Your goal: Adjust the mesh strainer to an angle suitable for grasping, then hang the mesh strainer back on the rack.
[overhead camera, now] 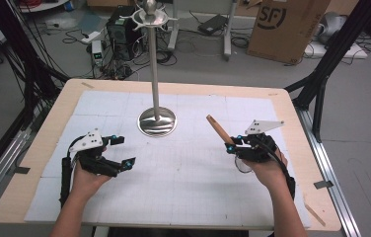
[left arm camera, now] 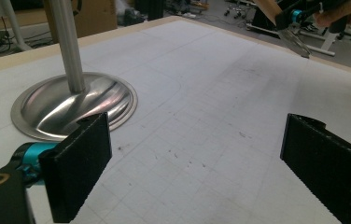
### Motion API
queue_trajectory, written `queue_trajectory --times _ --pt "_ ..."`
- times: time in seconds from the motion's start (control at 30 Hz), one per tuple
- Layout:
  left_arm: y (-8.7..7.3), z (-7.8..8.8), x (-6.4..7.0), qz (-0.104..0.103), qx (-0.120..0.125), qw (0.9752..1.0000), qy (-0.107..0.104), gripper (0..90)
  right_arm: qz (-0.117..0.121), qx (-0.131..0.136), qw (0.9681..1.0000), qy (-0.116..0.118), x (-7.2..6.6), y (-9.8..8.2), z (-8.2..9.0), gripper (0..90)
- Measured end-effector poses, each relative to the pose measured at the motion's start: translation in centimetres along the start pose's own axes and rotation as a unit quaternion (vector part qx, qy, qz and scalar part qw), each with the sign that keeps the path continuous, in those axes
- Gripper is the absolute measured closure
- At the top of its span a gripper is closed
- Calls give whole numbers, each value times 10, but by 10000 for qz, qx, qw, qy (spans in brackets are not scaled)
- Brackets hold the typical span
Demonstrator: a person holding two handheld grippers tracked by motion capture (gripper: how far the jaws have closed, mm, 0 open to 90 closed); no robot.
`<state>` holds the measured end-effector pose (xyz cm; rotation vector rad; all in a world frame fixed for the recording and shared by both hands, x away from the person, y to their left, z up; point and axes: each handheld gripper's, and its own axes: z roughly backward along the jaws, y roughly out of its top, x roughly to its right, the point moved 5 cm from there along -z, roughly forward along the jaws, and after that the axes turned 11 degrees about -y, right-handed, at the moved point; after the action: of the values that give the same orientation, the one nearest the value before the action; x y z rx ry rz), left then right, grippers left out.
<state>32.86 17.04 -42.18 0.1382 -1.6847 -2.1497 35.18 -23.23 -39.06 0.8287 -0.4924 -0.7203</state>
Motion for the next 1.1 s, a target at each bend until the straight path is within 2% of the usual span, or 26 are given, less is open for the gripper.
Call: queue_trajectory --times 0.2,0.37,0.63,0.73,0.8,1.0,1.1 --pt "1 3 1 3 24 10000 34 93 -27 148 9999 67 -1 6 3 686" --pt "1 3 1 -22 1 10000 25 93 -150 287 9993 178 -1 8 7 686" --pt "0 3 0 29 14 10000 18 93 -121 417 9988 233 -1 15 6 686" --pt "1 3 0 13 -3 10000 18 93 -107 466 9986 234 -2 22 7 686" --pt "1 3 0 20 23 10000 23 93 -43 655 9976 232 -3 34 9 686" --pt "2 4 2 3 19 10000 25 93 -52 807 9963 287 -6 49 13 686" --pt "2 4 2 13 29 10000 17 93 -28 981 9948 264 -6 62 18 686"
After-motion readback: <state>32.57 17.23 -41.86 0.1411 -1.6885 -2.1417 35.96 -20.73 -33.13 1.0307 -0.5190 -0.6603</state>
